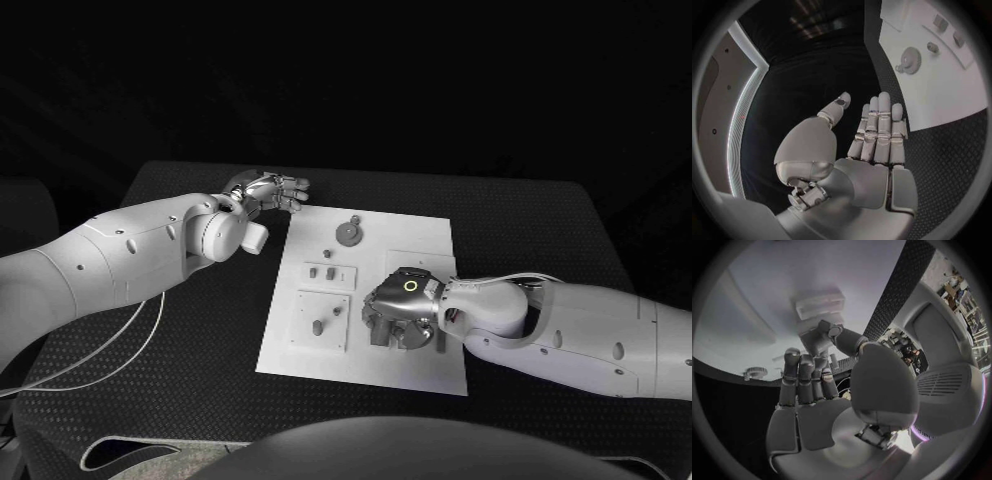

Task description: Assemble the parts on the task board

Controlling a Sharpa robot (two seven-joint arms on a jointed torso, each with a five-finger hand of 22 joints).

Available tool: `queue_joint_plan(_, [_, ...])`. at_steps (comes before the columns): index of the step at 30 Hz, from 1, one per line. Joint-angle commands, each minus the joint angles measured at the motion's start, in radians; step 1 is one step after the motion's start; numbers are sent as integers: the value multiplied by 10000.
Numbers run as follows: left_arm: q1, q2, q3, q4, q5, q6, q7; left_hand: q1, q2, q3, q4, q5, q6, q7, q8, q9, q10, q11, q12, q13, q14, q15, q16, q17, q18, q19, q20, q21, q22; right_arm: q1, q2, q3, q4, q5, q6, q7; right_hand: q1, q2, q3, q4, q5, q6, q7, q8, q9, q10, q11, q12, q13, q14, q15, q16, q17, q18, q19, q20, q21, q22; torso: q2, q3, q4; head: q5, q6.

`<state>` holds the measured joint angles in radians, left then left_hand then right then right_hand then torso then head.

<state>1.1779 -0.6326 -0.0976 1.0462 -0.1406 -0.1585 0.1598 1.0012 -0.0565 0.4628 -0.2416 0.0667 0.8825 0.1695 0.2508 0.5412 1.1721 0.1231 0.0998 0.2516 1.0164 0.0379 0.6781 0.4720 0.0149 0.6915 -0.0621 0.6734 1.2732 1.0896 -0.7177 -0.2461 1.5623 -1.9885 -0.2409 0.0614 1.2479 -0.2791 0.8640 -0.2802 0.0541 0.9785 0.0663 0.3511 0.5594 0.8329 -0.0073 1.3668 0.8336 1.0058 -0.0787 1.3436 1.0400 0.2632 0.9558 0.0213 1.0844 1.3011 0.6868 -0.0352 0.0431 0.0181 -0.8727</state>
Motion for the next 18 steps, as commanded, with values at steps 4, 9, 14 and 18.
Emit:
queue_joint_plan(4, [4,3,4,21,31,151,43,-101,32,23,61,15,-64,7,46,-11,-79,-20,-29,-10,4,71,-46,13,108,-15,77,-40,13,-13,-117,-7,61,-172,-110,-90,-112,60,40,112,-57,304,153,-43,6,93,-19,68,-42,36,-57,74,-42,-14,105,-6,57,-10,0,9,-3,20,1])
queue_joint_plan(9, [4,12,4,27,26,203,35,-102,33,23,63,15,-64,7,46,-11,-79,-20,-28,-10,4,71,-48,16,108,-15,77,-41,15,35,-188,-6,162,-120,-209,-27,-61,36,254,179,-56,336,152,-77,-20,121,-37,76,-94,45,-70,97,-93,-14,133,-26,51,-36,3,15,-10,20,1])
queue_joint_plan(14, [3,11,4,15,19,200,33,-106,38,23,68,13,-65,8,47,-12,-80,-19,-29,-11,4,72,-51,20,108,-15,78,-43,18,95,-203,-6,162,-119,-272,12,-48,-8,394,205,-57,353,152,-100,-36,126,-40,83,-127,45,-77,116,-126,-14,143,-34,51,-46,7,23,11,32,1])
queue_joint_plan(18, [3,2,4,13,19,195,33,-109,38,21,70,12,-66,8,47,-13,-82,-19,-29,-11,4,72,-53,22,107,-16,79,-44,19,129,-232,-6,184,-138,-300,3,-30,-18,454,205,-54,364,150,-109,-42,129,-42,90,-140,45,-80,125,-141,-14,149,-39,54,-49,5,18,1,58,1])
